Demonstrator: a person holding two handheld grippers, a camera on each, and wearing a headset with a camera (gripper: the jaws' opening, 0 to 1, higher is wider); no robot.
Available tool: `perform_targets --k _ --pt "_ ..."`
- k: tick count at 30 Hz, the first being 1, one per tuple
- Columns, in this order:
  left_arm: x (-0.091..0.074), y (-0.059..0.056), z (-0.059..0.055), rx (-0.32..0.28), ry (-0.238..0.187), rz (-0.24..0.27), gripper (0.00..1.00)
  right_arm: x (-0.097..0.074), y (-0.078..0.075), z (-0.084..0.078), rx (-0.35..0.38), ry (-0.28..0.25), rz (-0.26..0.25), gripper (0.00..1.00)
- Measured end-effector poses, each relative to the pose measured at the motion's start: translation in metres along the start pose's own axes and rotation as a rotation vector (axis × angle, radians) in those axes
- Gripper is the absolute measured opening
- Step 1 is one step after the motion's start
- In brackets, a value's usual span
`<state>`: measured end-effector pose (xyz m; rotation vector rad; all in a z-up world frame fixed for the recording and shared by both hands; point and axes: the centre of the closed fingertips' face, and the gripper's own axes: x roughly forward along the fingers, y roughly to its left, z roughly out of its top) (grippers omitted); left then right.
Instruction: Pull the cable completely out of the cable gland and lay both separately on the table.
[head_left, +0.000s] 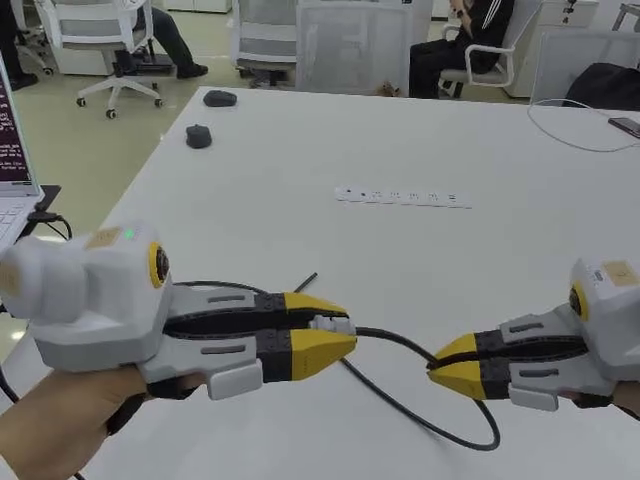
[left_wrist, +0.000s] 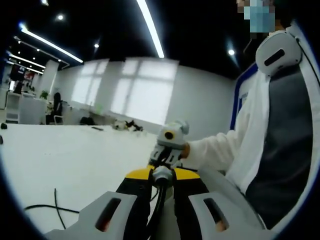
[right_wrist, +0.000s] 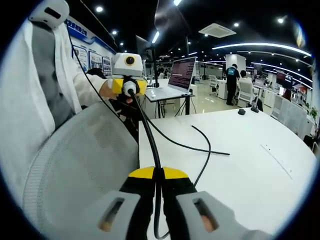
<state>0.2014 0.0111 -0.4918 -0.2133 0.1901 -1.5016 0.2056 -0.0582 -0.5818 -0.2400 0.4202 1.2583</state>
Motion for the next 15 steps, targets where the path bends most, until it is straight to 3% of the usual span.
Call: perform_targets --k 9,11,15 --pt "-0.003 0.011 0.013 0.002 -0.036 0.053 0.16 -0.009 -0.001 0.018 0.033 -0.015 -0.022 0.03" --pt "-0.004 0.012 0.014 -0.002 -0.037 0.061 0.16 -0.01 0.001 0.034 0.013 -0.06 -0.017 0.04" --pt "0.002 0.008 0.01 0.045 0.006 0.058 0.16 -0.008 0.01 0.072 -0.037 -0.141 0.001 0.13"
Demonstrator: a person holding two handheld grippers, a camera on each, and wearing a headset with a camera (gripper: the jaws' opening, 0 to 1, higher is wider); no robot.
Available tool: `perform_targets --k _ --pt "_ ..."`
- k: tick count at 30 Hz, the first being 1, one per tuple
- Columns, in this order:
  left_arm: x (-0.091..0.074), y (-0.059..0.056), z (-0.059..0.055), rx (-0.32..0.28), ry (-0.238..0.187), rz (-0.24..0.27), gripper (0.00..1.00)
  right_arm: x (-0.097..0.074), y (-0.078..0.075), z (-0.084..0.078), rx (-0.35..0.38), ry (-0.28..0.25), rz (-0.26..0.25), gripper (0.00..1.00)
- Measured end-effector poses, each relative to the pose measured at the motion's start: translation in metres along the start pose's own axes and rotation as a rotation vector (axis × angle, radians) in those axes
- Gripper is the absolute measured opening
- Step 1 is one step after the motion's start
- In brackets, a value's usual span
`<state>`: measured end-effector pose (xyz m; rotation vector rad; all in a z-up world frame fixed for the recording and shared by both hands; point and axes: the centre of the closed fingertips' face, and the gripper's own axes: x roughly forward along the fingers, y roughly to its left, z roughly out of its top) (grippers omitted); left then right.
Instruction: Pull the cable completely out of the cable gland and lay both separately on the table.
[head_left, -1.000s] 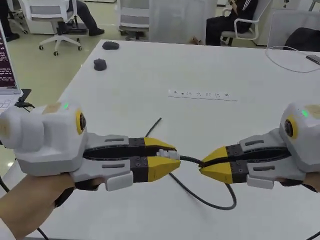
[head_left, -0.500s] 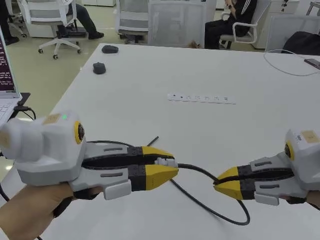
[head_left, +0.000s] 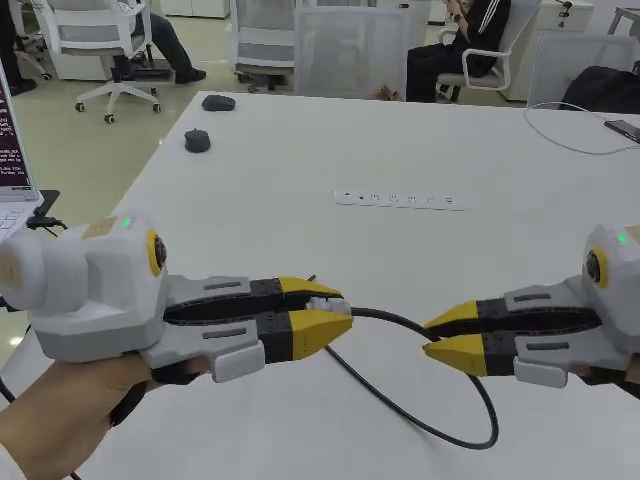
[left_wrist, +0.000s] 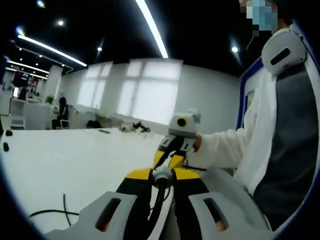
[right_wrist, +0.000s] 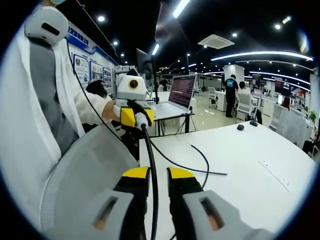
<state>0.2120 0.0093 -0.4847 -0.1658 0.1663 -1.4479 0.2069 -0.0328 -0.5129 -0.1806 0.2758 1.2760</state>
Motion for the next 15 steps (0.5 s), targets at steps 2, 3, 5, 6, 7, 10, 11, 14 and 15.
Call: perform_targets --k 2,3,5,6,7,10,11,14,15 --pt "0.004 -0.002 -0.002 0.012 0.012 -0.005 0.16 0.005 0.006 0.016 -0.038 -0.025 0.025 0.15" --pt "0.005 -0.002 -0.003 0.019 0.017 -0.006 0.16 0.006 0.007 0.019 -0.044 -0.031 0.03 0.15" --pt "0.007 -0.004 -0.004 0.024 0.022 -0.012 0.16 0.011 0.013 0.03 -0.064 -0.049 0.054 0.14" --pt "0.008 -0.004 -0.003 0.024 0.022 -0.013 0.16 0.012 0.014 0.033 -0.07 -0.049 0.061 0.14" --pt "0.009 -0.004 -0.003 0.025 0.019 -0.015 0.16 0.015 0.014 0.032 -0.08 -0.037 0.066 0.14" --pt "0.01 -0.005 -0.002 0.024 0.015 -0.019 0.16 0.019 0.015 0.025 -0.1 -0.005 0.082 0.11" --pt "0.011 -0.005 -0.002 0.024 0.015 -0.019 0.16 0.02 0.015 0.024 -0.1 -0.003 0.085 0.1" --pt "0.01 -0.003 -0.002 0.024 0.015 -0.012 0.16 0.021 0.018 0.021 -0.108 -0.011 0.107 0.03" --pt "0.01 -0.003 -0.003 0.018 0.014 -0.011 0.16 0.021 0.018 0.021 -0.113 -0.013 0.106 0.03"
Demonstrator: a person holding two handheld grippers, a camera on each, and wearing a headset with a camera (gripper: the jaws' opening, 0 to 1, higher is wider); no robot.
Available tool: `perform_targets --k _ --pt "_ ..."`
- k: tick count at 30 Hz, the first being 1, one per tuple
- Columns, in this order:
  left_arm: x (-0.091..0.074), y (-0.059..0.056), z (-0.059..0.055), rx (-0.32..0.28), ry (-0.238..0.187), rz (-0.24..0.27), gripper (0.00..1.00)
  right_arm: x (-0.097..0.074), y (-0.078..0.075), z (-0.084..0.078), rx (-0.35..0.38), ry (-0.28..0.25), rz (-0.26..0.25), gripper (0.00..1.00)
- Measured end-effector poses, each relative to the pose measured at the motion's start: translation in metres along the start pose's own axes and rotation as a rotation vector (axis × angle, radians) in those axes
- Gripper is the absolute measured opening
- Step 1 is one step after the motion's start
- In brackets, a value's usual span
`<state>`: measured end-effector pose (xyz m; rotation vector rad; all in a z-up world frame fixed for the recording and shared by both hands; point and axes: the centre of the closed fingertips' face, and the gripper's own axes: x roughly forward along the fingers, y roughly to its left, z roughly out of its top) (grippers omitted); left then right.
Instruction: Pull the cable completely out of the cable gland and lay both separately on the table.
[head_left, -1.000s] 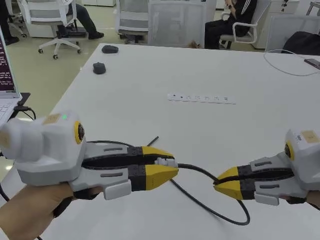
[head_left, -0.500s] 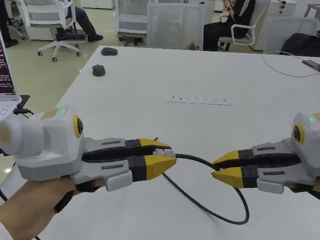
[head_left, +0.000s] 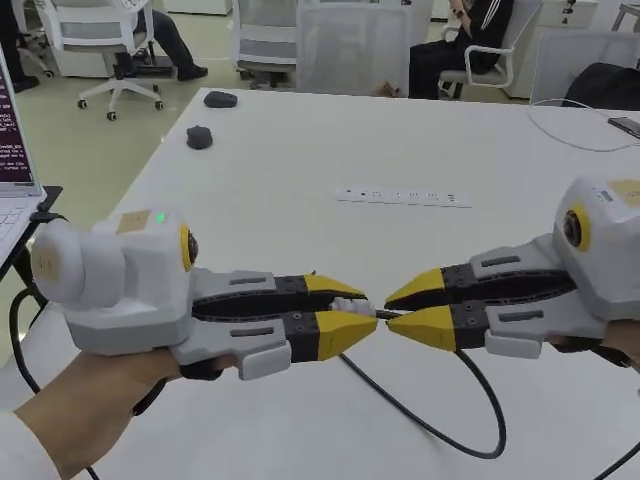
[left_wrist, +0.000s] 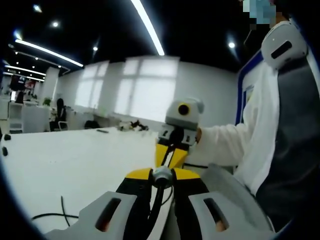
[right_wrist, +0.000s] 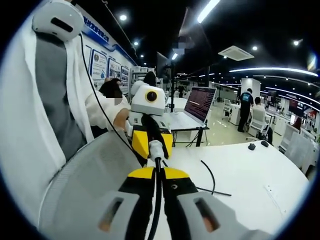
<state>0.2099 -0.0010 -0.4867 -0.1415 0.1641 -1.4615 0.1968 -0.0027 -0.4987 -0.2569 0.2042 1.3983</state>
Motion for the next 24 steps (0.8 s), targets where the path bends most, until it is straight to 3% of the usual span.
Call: perform_targets --k 10,24 --pt "-0.002 0.005 0.0 -0.003 0.003 0.011 0.16 0.002 -0.006 0.001 0.012 -0.005 -0.005 0.03" --pt "-0.011 0.008 -0.003 -0.005 0.008 0.03 0.16 -0.008 -0.013 -0.023 0.034 0.06 -0.042 0.03"
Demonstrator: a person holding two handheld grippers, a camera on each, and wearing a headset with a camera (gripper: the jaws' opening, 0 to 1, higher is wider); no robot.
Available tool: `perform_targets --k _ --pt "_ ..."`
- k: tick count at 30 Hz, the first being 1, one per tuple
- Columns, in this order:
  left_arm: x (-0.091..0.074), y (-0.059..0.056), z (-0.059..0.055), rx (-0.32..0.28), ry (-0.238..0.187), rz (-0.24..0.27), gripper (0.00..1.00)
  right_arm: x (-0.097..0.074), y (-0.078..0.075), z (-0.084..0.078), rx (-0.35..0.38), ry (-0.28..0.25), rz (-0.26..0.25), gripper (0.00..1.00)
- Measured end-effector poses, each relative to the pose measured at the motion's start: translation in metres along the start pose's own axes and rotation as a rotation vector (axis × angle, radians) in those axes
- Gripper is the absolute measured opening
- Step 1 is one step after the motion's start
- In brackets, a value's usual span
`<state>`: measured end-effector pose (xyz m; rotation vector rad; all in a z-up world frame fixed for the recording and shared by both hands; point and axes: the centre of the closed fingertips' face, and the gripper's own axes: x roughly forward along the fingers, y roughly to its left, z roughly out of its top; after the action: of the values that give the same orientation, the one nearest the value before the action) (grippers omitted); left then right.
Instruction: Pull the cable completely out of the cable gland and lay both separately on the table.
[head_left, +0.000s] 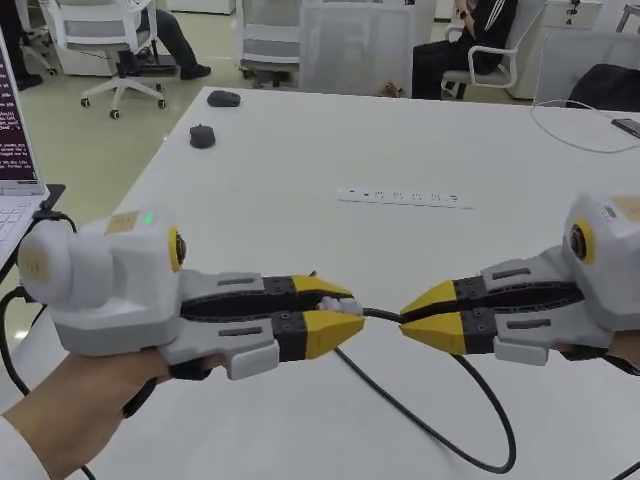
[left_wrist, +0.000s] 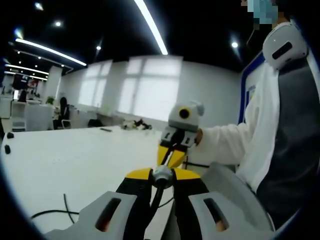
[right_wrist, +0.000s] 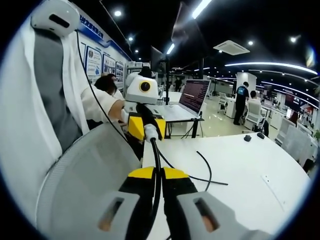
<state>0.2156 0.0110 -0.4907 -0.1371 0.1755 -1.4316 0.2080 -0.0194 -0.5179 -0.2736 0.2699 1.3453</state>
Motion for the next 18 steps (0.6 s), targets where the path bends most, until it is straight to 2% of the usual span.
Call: perform_targets --k 3,8,18 --pt "-0.001 0.0 -0.001 0.001 0.005 0.001 0.16 -0.001 -0.002 -0.009 0.011 0.022 -0.006 0.03" --pt "-0.007 0.002 0.004 -0.004 -0.012 0.008 0.16 -0.008 -0.007 -0.028 0.035 0.064 -0.031 0.03" --pt "-0.012 0.004 0.005 -0.006 -0.016 0.028 0.16 -0.022 -0.019 -0.056 0.084 0.11 -0.08 0.03"
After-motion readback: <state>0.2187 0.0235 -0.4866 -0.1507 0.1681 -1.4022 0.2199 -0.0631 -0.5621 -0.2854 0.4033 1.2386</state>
